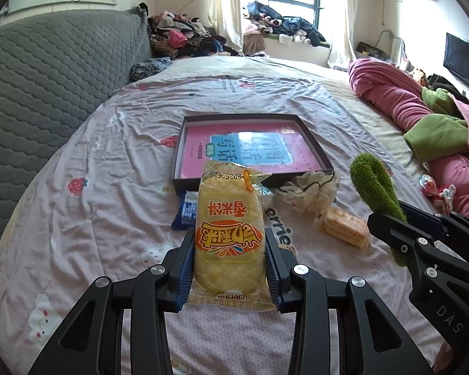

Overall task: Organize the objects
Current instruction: 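Carry the green ring and yellow cake over the tray with both grippers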

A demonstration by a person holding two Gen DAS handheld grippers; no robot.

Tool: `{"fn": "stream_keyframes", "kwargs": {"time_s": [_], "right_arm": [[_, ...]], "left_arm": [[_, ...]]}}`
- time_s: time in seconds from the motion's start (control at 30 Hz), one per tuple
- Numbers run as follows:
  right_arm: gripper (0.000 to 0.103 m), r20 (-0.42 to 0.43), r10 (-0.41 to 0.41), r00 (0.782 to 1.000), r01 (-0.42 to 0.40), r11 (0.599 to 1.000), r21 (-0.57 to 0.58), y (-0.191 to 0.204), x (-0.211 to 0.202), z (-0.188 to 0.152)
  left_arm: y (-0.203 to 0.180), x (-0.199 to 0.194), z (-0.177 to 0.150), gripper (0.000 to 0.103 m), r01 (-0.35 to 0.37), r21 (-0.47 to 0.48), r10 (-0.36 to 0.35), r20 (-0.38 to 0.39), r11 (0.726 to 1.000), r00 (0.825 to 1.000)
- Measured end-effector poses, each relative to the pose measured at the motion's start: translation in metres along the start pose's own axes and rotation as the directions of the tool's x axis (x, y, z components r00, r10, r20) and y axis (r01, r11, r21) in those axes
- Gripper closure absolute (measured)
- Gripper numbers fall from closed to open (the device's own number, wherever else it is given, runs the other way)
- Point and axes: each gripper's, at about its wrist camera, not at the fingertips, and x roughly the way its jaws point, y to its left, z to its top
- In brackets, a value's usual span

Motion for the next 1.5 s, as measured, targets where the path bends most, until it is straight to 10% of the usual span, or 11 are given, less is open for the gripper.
{"fn": "stream_keyframes", "kwargs": {"time_s": [1.5], "right_arm": [[0.078, -0.033, -0.005, 0.999, 0.004, 0.999, -0.035, -0.070, 0.185, 0.141]], "left_arm": [[-0.005, 0.211, 0.153, 0.062, -0.038, 0.022, 0.039, -0.035, 0.999, 0.999]]}}
